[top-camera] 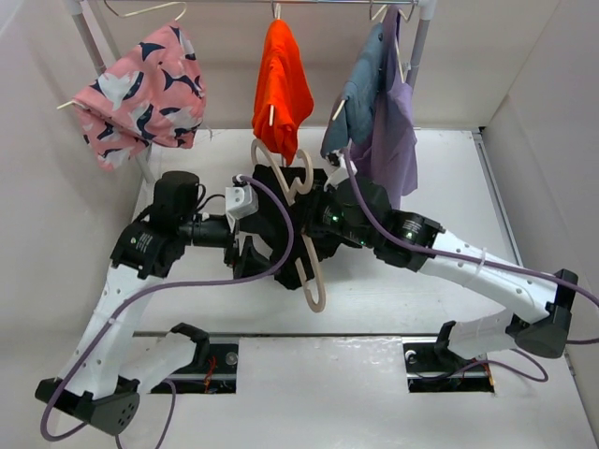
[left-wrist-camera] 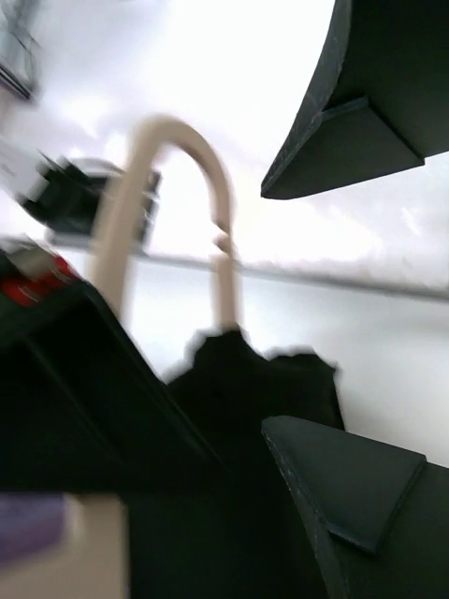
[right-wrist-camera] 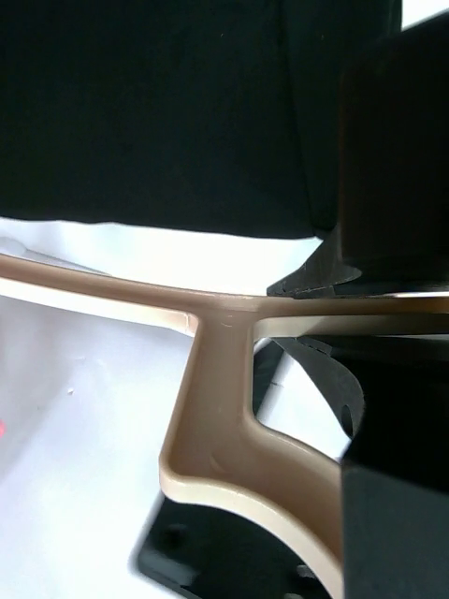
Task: Place the trousers on the hanger
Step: Place the hanger at the clothesline.
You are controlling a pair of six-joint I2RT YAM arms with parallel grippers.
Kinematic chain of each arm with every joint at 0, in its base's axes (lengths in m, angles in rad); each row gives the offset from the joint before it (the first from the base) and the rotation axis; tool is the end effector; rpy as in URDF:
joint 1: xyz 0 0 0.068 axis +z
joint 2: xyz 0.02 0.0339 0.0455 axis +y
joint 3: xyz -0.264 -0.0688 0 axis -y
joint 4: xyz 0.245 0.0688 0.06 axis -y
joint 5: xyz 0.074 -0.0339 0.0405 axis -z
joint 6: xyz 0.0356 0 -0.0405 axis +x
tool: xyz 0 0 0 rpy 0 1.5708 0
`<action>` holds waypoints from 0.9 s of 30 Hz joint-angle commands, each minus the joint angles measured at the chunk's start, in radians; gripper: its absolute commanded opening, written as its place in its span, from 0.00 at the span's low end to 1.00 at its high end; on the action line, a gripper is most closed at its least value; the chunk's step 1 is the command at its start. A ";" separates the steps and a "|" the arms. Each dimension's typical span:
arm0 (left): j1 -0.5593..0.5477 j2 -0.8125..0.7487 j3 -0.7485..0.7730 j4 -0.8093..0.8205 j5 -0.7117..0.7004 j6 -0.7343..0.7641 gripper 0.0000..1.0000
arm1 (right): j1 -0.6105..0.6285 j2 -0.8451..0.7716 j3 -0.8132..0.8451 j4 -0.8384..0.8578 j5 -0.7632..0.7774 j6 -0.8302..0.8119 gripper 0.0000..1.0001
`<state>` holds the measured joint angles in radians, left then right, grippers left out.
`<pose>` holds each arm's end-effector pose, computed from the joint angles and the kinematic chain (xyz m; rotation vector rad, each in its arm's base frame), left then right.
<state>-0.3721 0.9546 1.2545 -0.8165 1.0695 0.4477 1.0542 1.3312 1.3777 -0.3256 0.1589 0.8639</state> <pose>0.1405 -0.0883 0.4136 1.3146 1.4343 -1.0482 0.1552 0.2617 0.4112 -0.0712 2.0196 1.1524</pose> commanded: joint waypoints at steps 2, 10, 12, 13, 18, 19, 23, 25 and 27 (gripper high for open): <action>-0.066 -0.100 -0.101 0.492 0.066 -0.498 1.00 | 0.047 0.035 0.107 0.125 0.119 0.035 0.00; -0.133 -0.031 -0.095 0.511 -0.071 -0.690 1.00 | 0.101 0.167 0.277 0.028 0.304 0.057 0.00; -0.143 -0.031 -0.095 0.482 -0.117 -0.681 1.00 | 0.125 0.197 0.337 0.007 0.344 0.057 0.00; -0.143 -0.019 -0.095 0.438 -0.149 -0.681 1.00 | 0.125 0.221 0.352 -0.007 0.344 0.057 0.00; -0.143 0.041 -0.057 0.294 -0.290 -0.587 1.00 | 0.145 0.243 0.386 -0.016 0.366 0.046 0.00; -0.143 0.041 -0.046 0.293 -0.290 -0.587 1.00 | 0.145 0.252 0.386 -0.007 0.366 0.046 0.00; -0.143 0.052 -0.046 0.316 -0.264 -0.598 0.58 | 0.155 0.261 0.377 -0.007 0.355 0.046 0.00; -0.143 0.039 -0.046 0.316 -0.255 -0.607 0.38 | 0.155 0.261 0.364 0.002 0.334 0.055 0.00; -0.143 0.021 -0.055 0.316 -0.243 -0.607 0.21 | 0.155 0.249 0.327 0.034 0.323 0.055 0.00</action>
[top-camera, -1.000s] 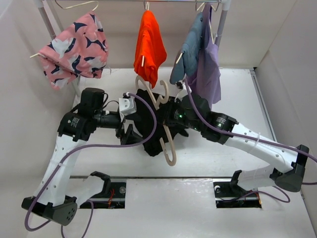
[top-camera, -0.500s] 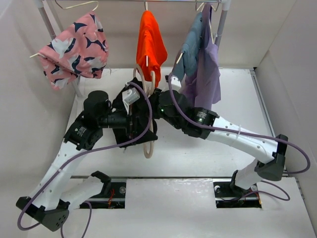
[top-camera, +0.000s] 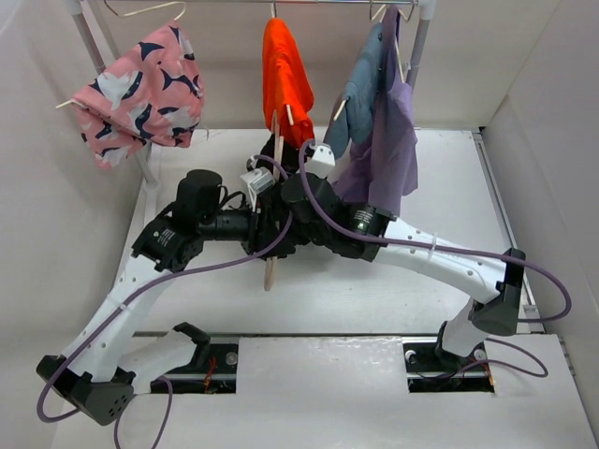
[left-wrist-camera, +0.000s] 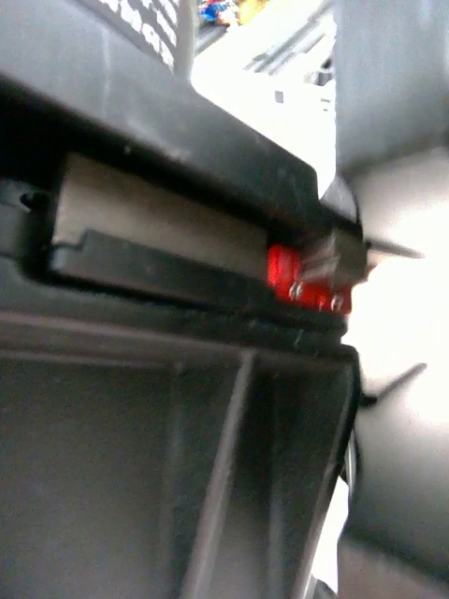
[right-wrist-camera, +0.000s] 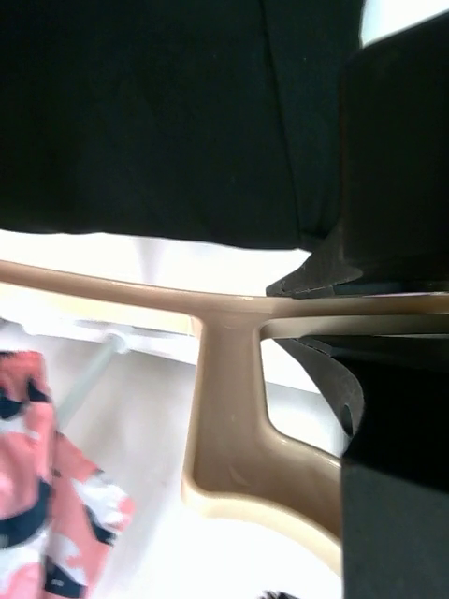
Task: Place the trousers on the hanger
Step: Place the hanger at the clothesline.
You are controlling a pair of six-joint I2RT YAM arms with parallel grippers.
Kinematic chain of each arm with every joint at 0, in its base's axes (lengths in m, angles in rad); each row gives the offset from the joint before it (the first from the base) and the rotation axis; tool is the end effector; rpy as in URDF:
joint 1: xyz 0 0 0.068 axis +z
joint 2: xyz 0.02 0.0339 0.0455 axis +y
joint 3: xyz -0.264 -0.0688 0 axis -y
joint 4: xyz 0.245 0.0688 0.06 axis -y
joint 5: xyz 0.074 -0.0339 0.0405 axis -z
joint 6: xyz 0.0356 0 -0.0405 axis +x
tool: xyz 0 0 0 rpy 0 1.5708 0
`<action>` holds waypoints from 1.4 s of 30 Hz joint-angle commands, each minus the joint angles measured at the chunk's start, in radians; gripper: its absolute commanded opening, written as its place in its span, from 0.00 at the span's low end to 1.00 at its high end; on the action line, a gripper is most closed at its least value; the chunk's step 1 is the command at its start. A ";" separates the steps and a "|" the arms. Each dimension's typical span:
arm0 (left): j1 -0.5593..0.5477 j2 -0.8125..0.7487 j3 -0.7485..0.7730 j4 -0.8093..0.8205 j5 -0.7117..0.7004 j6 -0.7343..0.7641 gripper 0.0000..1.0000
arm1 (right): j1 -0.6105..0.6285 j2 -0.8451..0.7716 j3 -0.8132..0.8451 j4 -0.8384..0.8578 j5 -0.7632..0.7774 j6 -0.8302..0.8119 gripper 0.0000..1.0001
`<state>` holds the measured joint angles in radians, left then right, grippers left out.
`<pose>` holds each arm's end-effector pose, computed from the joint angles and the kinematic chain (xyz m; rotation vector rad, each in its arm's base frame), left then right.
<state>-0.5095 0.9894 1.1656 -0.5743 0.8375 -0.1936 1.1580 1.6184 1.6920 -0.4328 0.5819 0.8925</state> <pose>0.1581 -0.1186 0.3982 0.8822 1.8479 -1.2697 0.1662 0.3307 0.4186 0.1404 1.9531 0.8374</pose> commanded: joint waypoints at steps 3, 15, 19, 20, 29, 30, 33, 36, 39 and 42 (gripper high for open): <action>-0.006 -0.023 0.034 0.065 -0.011 0.025 0.04 | 0.051 -0.058 -0.037 0.167 -0.119 0.036 0.00; 0.066 -0.109 0.075 -0.061 -0.096 -0.016 0.00 | 0.051 -0.170 -0.173 0.178 -0.166 -0.023 0.30; 0.091 -0.144 0.085 -0.024 -0.149 -0.087 0.00 | 0.051 -0.190 -0.186 0.166 -0.175 -0.075 0.55; 0.103 -0.144 0.085 -0.024 -0.158 -0.101 0.00 | 0.051 -0.190 -0.186 0.155 -0.175 -0.075 0.62; 0.181 -0.175 0.094 0.077 -0.209 -0.269 0.00 | 0.042 -0.235 -0.176 0.120 -0.194 -0.150 0.82; 0.190 -0.175 0.094 0.088 -0.209 -0.309 0.00 | 0.042 -0.244 -0.176 0.109 -0.194 -0.150 0.83; 0.229 -0.175 0.103 0.116 -0.187 -0.362 0.00 | 0.042 -0.265 -0.167 0.074 -0.183 -0.178 0.84; 0.250 -0.175 0.143 0.151 -0.187 -0.406 0.00 | 0.042 -0.298 -0.146 0.028 -0.154 -0.199 0.84; 0.259 -0.175 0.143 0.206 -0.199 -0.464 0.00 | 0.042 -0.339 -0.167 0.017 -0.133 -0.208 0.84; 0.269 -0.166 0.143 0.296 -0.199 -0.500 0.00 | 0.042 -0.367 -0.178 -0.003 -0.132 -0.208 0.84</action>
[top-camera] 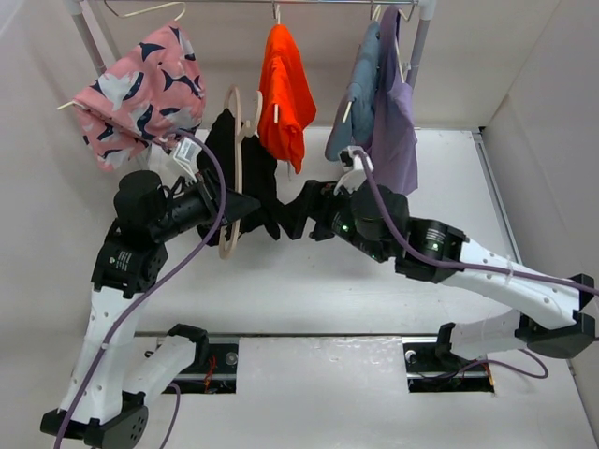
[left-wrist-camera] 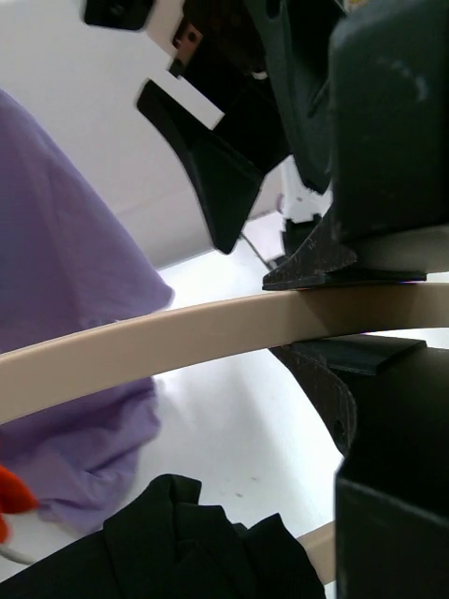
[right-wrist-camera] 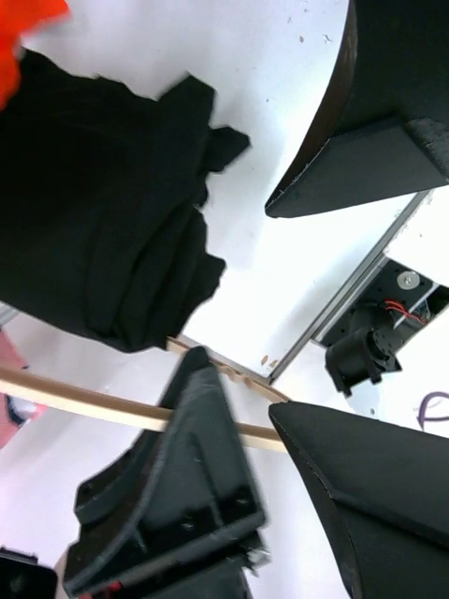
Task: Place the trousers on the hanger
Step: Place the hanger at the clothesline.
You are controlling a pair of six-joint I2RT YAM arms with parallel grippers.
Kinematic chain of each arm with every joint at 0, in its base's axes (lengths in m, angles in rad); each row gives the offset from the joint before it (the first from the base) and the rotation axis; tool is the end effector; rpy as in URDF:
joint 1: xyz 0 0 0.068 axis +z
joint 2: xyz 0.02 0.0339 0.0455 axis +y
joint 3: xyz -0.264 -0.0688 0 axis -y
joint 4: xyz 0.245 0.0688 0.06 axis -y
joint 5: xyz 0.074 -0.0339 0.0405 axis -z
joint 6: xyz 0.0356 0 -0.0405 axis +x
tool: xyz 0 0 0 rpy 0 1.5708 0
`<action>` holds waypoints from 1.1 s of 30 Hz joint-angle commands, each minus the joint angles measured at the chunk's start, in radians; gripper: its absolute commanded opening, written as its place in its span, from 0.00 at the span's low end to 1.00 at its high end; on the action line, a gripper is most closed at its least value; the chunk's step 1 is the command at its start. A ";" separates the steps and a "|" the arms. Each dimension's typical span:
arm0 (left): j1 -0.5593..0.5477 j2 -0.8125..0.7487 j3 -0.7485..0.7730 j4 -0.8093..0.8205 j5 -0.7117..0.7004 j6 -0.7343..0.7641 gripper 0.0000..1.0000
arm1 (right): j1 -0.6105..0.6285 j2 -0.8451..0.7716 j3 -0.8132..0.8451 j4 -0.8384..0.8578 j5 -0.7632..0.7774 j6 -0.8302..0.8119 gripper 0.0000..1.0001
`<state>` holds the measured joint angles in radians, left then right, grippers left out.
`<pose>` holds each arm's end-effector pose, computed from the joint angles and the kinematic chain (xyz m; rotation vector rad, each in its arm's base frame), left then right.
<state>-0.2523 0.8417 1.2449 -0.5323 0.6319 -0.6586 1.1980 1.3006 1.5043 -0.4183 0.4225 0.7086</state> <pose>0.1379 -0.0573 0.4485 0.1398 1.8228 -1.1949 0.1161 0.2567 0.4536 -0.1382 1.8733 0.9858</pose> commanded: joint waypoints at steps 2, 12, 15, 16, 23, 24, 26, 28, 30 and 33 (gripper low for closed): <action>0.012 -0.006 0.073 0.302 -0.003 -0.075 0.00 | 0.002 -0.064 0.010 -0.028 0.036 -0.024 0.84; 0.050 0.118 0.178 0.405 -0.063 -0.058 0.00 | 0.002 -0.138 0.019 -0.068 0.045 -0.098 0.84; 0.050 0.146 0.212 0.378 -0.095 -0.004 0.00 | 0.002 -0.150 0.030 -0.068 0.055 -0.126 0.84; 0.050 0.146 0.212 0.377 -0.107 0.007 0.00 | 0.002 -0.150 0.030 -0.068 0.055 -0.142 0.84; 0.079 0.146 0.241 0.318 -0.152 0.115 0.00 | 0.002 -0.159 0.070 -0.088 0.055 -0.211 0.84; 0.079 0.136 0.251 0.284 -0.168 0.129 0.00 | 0.002 -0.159 0.080 -0.088 0.055 -0.212 0.84; 0.090 0.126 0.251 0.256 -0.179 0.168 0.00 | 0.002 -0.159 0.089 -0.109 0.077 -0.222 0.84; 0.090 0.114 0.242 0.235 -0.179 0.168 0.00 | 0.002 -0.124 0.129 -0.137 0.105 -0.232 0.84; 0.099 0.100 0.231 0.224 -0.144 0.168 0.00 | -0.015 -0.071 0.200 -0.209 0.117 -0.232 0.84; 0.099 0.088 0.222 0.233 -0.092 0.159 0.00 | -0.047 0.098 0.455 -0.289 0.145 -0.219 0.86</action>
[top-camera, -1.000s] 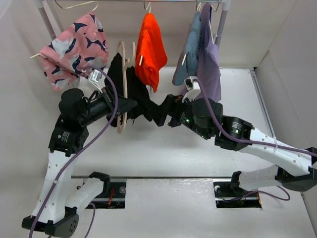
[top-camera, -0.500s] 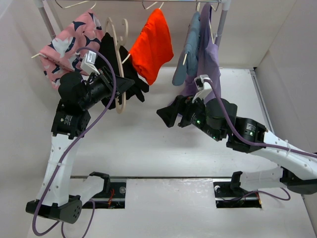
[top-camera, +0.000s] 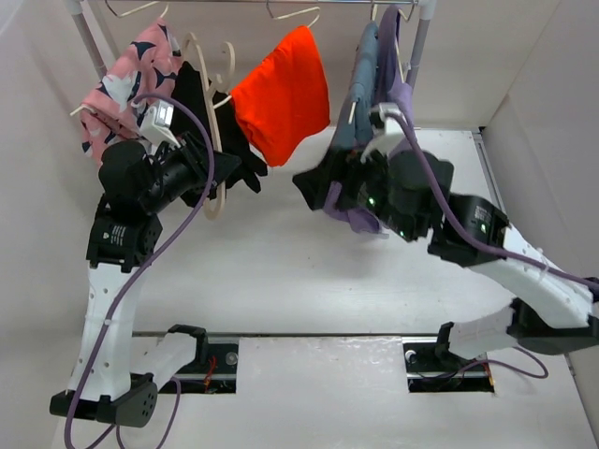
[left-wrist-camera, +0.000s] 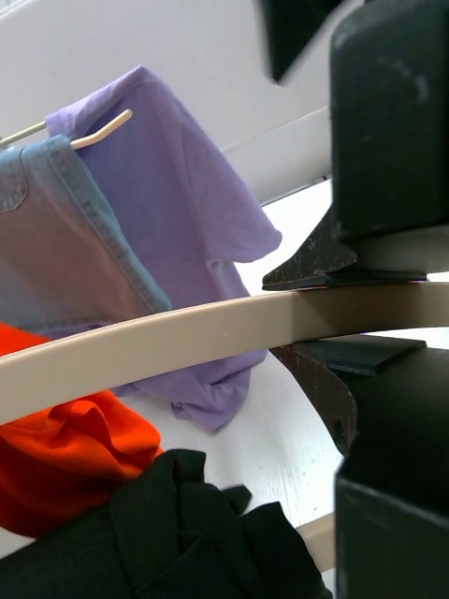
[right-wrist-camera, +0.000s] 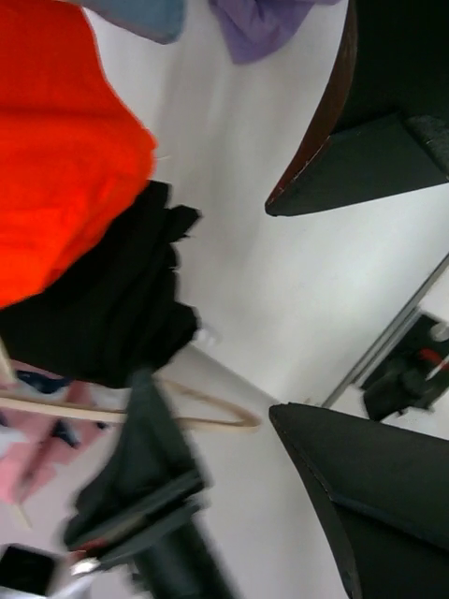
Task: Place the trousers on the hanger
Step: Place the hanger at the clothesline.
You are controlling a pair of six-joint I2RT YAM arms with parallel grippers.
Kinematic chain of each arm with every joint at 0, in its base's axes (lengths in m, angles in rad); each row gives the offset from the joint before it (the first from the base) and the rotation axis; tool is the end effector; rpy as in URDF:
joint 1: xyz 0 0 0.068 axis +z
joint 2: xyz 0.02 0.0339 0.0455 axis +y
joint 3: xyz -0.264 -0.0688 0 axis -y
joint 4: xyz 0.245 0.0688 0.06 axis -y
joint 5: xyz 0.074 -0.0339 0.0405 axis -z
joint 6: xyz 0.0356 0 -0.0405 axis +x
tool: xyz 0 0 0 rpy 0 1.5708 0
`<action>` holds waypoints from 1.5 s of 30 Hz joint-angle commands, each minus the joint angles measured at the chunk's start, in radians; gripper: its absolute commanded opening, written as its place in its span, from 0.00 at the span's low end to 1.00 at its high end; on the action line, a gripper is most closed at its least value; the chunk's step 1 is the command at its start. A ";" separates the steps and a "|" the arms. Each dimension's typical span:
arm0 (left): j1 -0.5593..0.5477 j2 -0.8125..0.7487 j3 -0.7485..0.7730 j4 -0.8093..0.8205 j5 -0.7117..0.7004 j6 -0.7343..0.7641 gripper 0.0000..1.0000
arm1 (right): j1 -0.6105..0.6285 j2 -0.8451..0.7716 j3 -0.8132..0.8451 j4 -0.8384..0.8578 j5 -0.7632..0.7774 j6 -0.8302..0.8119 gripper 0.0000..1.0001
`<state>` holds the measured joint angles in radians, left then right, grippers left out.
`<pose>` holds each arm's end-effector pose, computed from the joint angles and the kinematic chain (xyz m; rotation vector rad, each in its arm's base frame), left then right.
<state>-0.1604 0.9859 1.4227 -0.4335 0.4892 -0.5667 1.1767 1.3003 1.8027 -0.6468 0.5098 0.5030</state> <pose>0.1713 -0.0447 0.4920 0.0696 1.6479 -0.9441 0.1079 0.2143 0.5233 -0.2028 1.7532 0.8094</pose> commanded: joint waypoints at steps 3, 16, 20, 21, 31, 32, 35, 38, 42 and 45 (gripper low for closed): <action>0.019 -0.056 0.024 0.174 0.132 0.030 0.00 | -0.038 0.281 0.471 -0.140 0.122 -0.014 0.87; 0.030 -0.047 -0.013 0.335 0.356 -0.082 0.00 | -0.120 0.398 0.456 0.255 0.260 -0.197 0.88; 0.039 -0.036 -0.013 0.335 0.365 -0.093 0.00 | -0.120 0.451 0.475 0.371 0.272 -0.292 0.88; 0.039 -0.026 -0.013 0.349 0.365 -0.105 0.00 | -0.120 0.470 0.497 0.362 0.309 -0.293 0.88; 0.156 0.103 -0.076 0.809 0.459 -0.471 0.00 | -0.120 0.380 0.328 0.420 0.424 -0.305 0.88; 0.156 0.117 -0.076 0.844 0.459 -0.501 0.00 | -0.120 0.367 0.311 0.420 0.424 -0.305 0.88; 0.156 0.181 -0.027 0.956 0.468 -0.579 0.00 | -0.120 0.312 0.247 0.420 0.405 -0.305 0.88; 0.191 0.229 0.005 1.042 0.459 -0.662 0.00 | -0.120 0.266 0.181 0.420 0.394 -0.305 0.88; 0.246 0.267 0.005 1.130 0.459 -0.723 0.00 | -0.120 0.222 0.152 0.386 0.384 -0.296 0.88; 0.275 0.277 0.005 1.206 0.468 -0.782 0.00 | -0.120 0.197 0.141 0.355 0.384 -0.287 0.88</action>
<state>0.0891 1.2957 1.3457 0.4713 0.9447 -1.2980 1.0546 1.5372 1.9476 -0.2882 0.8970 0.2134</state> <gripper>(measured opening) 0.174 0.881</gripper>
